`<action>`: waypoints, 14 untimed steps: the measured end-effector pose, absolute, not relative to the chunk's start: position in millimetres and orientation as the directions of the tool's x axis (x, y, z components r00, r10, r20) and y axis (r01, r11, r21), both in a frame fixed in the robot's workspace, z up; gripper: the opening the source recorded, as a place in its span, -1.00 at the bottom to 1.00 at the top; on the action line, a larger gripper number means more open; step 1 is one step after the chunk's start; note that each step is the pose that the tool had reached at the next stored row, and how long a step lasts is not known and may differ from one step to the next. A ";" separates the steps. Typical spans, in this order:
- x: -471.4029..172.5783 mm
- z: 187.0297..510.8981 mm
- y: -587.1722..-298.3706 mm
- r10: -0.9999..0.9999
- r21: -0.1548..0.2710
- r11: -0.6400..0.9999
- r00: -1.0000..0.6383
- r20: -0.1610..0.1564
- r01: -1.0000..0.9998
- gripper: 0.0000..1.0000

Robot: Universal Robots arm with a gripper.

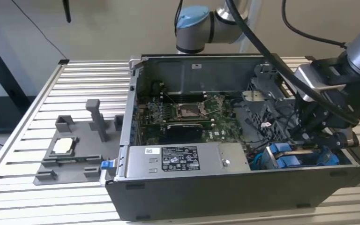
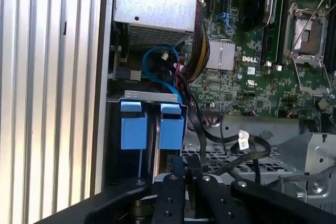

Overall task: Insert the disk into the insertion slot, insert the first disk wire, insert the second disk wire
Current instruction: 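Insert the second disk wire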

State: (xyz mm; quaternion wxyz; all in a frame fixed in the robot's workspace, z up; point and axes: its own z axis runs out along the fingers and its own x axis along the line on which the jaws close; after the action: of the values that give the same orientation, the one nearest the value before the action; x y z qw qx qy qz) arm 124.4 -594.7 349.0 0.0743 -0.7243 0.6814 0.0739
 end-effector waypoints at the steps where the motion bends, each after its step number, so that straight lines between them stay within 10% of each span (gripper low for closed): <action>1: 124.5 349.0 -595.3 -0.976 -0.004 -0.058 0.058 -0.209 -0.998 -0.69; 14: 129.0 348.8 -603.4 -0.977 0.022 -0.044 0.038 -0.211 -0.999 -0.69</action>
State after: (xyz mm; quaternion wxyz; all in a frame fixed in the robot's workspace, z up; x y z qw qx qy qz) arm 129.0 -603.4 348.8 0.0652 -0.7175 0.6883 0.0842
